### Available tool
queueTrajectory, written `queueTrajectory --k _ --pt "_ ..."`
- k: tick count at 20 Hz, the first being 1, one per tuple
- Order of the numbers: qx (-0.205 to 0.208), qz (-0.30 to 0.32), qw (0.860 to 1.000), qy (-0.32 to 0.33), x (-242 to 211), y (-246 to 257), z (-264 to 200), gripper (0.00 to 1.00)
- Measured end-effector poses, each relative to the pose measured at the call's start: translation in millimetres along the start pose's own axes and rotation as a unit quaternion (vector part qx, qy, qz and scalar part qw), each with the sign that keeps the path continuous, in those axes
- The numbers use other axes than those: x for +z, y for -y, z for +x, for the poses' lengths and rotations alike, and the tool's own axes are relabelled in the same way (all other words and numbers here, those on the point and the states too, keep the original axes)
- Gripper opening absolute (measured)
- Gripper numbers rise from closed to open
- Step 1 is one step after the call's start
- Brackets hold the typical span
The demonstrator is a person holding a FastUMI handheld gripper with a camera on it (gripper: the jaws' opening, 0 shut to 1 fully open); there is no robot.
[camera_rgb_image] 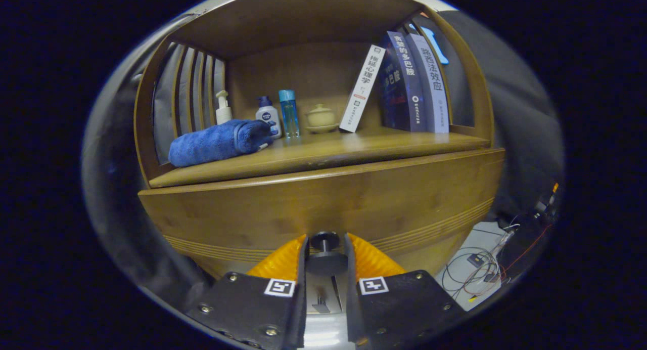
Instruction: Pull open the drawer, take out the items inside it, and place them on the countertop above the cabinet.
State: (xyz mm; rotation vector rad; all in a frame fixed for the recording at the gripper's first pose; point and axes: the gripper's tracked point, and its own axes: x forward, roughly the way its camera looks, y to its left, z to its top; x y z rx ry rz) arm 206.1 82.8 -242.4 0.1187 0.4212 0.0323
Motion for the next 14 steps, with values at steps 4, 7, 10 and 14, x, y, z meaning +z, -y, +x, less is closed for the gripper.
queueTrajectory --k 4,7,10,14 --pt "-0.013 0.002 1.000 -0.004 -11.4 3.0 -36.7 0.32" --pt "-0.021 0.010 1.000 -0.003 -19.4 6.2 -66.1 0.32" --pt "-0.032 0.000 0.999 -0.014 -29.1 9.7 -90.6 0.32" --pt "-0.046 0.010 0.998 -0.034 -45.9 16.5 -117.6 0.32"
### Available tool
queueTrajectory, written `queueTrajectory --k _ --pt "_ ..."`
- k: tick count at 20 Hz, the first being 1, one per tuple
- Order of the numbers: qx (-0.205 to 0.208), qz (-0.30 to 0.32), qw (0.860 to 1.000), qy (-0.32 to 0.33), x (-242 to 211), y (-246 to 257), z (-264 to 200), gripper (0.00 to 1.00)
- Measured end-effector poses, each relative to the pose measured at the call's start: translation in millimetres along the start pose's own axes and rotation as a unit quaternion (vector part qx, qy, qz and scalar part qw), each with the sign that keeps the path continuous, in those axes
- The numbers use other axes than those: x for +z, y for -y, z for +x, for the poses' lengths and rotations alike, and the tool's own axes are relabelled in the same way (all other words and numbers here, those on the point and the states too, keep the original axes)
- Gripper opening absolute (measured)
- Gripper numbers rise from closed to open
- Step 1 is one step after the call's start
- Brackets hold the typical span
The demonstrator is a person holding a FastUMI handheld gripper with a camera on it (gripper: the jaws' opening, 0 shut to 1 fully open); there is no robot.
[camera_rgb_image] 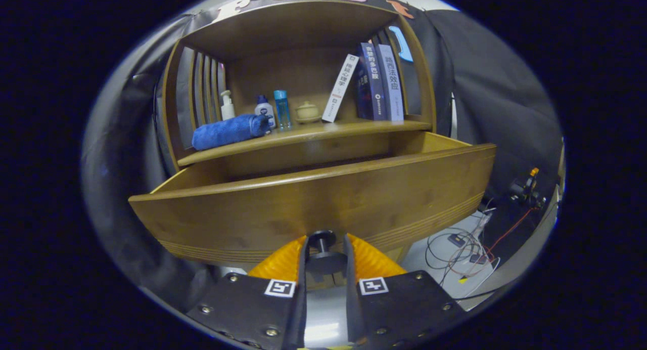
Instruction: Pull open the drawer, take out the items inside it, and place them on the countertop above the cabinet.
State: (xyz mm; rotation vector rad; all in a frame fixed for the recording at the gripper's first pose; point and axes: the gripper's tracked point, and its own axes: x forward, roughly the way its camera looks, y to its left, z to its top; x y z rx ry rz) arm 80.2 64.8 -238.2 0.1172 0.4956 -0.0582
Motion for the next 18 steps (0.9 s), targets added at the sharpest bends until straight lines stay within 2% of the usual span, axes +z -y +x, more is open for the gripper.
queueTrajectory --k 6,10,12,14,18 --pt "0.018 0.014 1.000 0.007 0.1 -2.1 -1.4 0.31" --pt "0.024 0.019 0.999 0.033 13.3 -0.7 -6.5 0.46" --pt "0.027 0.013 0.996 0.080 39.4 -3.4 -13.8 0.51" --pt "0.018 0.012 0.991 0.130 69.8 -6.0 -25.0 0.51" --pt "0.010 0.023 0.988 0.150 121.5 -16.6 -32.9 0.51"
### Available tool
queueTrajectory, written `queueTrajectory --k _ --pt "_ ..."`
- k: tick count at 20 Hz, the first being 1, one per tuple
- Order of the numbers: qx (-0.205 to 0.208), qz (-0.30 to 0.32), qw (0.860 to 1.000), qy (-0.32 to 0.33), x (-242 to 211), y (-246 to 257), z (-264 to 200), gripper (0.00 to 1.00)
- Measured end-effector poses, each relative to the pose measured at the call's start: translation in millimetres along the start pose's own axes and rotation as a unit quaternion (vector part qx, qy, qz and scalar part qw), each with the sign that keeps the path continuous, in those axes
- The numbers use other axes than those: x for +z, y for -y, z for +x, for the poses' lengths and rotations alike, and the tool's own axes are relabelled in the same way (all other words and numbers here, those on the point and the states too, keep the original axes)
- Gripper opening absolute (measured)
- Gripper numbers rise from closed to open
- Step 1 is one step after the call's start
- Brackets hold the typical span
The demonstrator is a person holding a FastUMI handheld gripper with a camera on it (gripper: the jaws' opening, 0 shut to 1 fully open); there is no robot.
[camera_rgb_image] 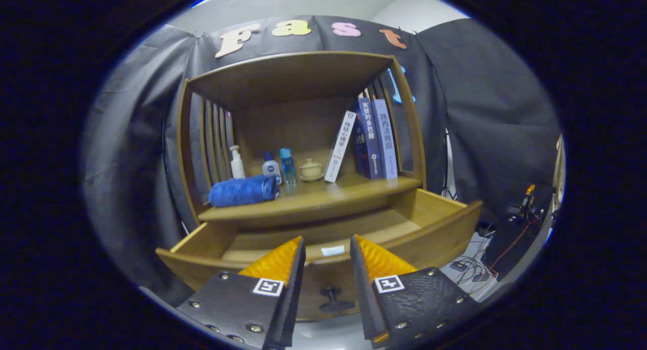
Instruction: Pull open the drawer, take out the items inside it, and place them on the countertop above the cabinet.
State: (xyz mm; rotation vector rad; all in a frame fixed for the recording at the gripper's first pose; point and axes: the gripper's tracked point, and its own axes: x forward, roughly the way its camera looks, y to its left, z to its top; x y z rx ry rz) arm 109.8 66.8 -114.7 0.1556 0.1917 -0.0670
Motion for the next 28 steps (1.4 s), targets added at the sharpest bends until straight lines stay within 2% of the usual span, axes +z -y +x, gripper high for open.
queueTrajectory --k 5,9,14,16,19,25,28 --pt "-0.053 0.001 0.998 -0.043 28.4 0.4 41.5 0.51" --pt "-0.091 0.014 0.986 -0.136 8.1 3.6 73.7 0.52" --pt "-0.129 0.012 0.946 -0.299 -47.7 15.3 93.0 0.52" --pt "-0.132 0.035 0.933 -0.333 -65.1 15.8 103.7 0.52" --pt "-0.150 0.028 0.905 -0.398 -93.2 27.2 109.4 0.52" --pt "-0.145 0.043 0.877 -0.456 -130.5 29.3 115.7 0.52" --pt "-0.141 0.061 0.870 -0.468 -137.0 26.1 117.8 0.53"
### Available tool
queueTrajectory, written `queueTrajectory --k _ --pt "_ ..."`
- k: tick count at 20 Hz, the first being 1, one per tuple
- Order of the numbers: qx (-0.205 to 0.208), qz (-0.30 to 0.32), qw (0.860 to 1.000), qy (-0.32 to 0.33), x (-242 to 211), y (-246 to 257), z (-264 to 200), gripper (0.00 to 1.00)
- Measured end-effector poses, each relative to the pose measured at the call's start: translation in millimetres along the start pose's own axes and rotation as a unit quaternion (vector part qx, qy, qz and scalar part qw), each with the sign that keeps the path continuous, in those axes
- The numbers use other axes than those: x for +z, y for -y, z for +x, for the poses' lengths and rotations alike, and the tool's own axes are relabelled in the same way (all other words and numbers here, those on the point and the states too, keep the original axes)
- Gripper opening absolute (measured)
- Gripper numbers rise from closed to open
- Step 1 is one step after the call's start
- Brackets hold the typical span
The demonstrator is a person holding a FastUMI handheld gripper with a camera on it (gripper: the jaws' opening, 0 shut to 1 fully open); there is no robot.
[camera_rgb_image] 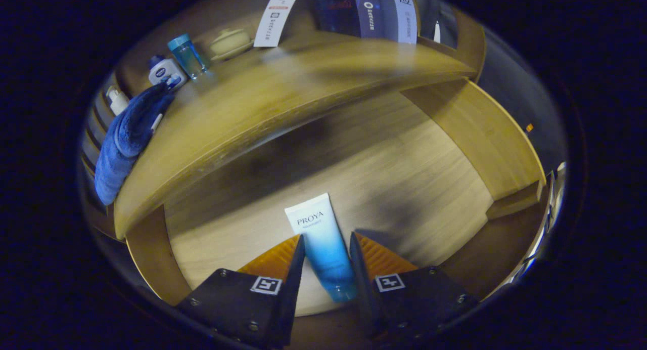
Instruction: Pull open the drawer, take out the items inside it, and place them on the countertop above the cabinet.
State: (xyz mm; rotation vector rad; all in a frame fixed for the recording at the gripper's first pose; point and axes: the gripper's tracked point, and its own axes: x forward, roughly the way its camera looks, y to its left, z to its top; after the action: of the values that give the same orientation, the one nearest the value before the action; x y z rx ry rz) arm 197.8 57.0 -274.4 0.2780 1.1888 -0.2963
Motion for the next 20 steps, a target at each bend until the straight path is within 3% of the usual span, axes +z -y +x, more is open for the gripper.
queueTrajectory --k 6,10,14,15,16,17,20 --pt "0.007 0.032 0.999 -0.022 -6.8 0.9 5.5 0.55" --pt "0.014 0.018 1.000 0.006 1.6 -0.7 5.1 0.41" --pt "-0.008 -0.025 0.999 0.028 10.5 6.2 -3.3 0.40" --pt "-0.016 -0.043 0.998 0.036 15.3 5.5 -11.2 0.29" --pt "-0.027 -0.070 0.996 0.038 20.2 6.5 -21.5 0.29" --pt "-0.044 -0.090 0.994 0.039 22.3 8.7 -24.7 0.11" --pt "-0.057 -0.093 0.993 0.051 25.8 3.5 -46.9 0.11"
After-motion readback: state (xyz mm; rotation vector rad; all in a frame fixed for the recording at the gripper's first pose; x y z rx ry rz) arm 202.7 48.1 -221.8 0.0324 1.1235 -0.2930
